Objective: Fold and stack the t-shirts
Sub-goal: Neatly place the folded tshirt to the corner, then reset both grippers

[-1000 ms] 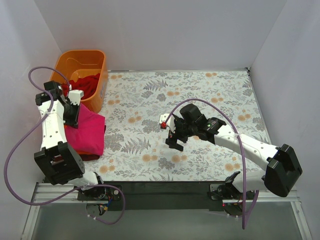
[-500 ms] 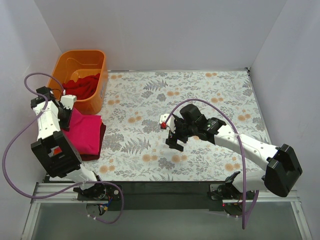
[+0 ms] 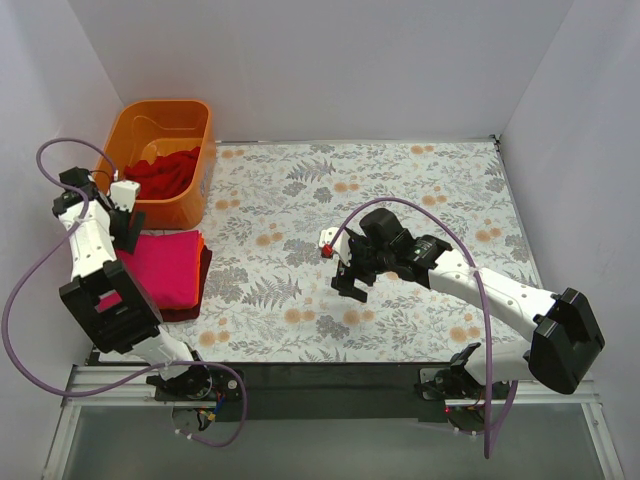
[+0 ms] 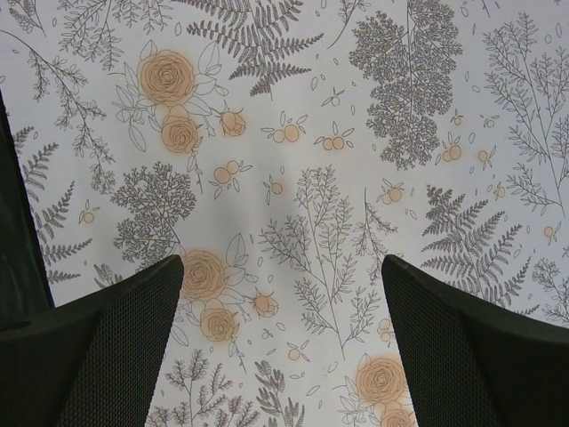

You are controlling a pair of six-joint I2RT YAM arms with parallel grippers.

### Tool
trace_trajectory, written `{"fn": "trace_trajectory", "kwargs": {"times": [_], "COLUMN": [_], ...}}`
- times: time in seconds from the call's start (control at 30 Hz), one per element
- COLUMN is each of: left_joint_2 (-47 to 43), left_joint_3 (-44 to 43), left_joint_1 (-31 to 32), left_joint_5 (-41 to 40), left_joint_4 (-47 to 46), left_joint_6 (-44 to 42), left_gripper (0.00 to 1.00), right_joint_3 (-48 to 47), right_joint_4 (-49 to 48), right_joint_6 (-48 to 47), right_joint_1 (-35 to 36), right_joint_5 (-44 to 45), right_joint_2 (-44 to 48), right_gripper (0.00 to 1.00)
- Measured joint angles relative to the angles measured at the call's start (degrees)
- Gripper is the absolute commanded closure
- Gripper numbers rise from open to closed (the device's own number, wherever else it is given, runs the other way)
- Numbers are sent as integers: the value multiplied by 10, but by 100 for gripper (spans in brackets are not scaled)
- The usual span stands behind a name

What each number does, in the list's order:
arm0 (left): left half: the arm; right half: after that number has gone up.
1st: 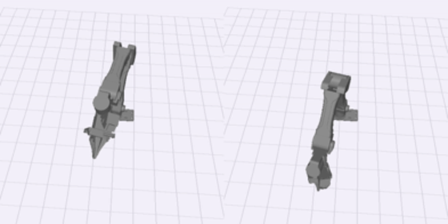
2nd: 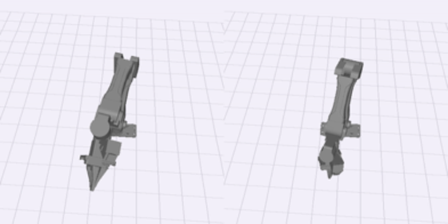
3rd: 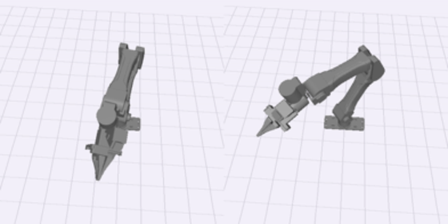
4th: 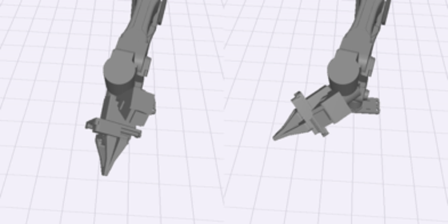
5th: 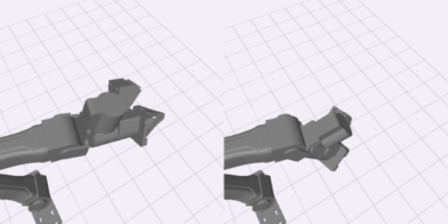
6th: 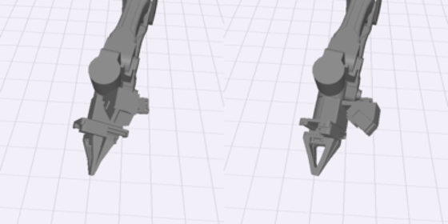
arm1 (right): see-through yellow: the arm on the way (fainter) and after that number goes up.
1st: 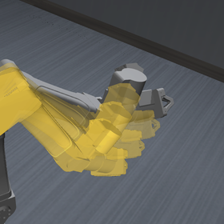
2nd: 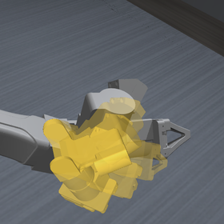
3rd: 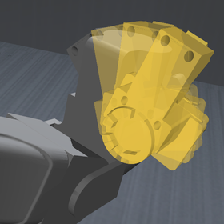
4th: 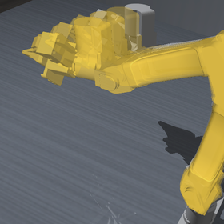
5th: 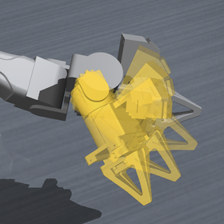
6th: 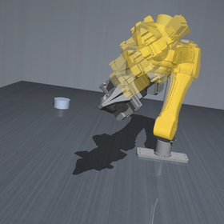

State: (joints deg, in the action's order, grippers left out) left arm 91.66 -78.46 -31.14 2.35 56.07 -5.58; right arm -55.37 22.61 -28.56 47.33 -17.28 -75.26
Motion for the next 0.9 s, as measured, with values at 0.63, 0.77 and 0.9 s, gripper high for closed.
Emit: {"fn": "trace_trajectory", "kwargs": {"times": [0.63, 0.77, 0.9], "left_joint_2": [-37, -24, 29], "left_joint_3": [-212, -230, -273], "left_joint_1": [106, 235, 343], "left_joint_5": [92, 120, 134], "left_joint_4": [84, 74, 45], "left_joint_6": [112, 195, 271], "left_gripper": [27, 27, 25], "right_joint_3": [-26, -42, -61], "right_joint_4": [17, 30, 30], "right_joint_6": [25, 43, 57], "right_joint_1": [-56, -114, -176], "right_joint_5": [33, 37, 37], "right_joint_2": [-2, 4, 6], "right_gripper": [2, 1, 2]}}
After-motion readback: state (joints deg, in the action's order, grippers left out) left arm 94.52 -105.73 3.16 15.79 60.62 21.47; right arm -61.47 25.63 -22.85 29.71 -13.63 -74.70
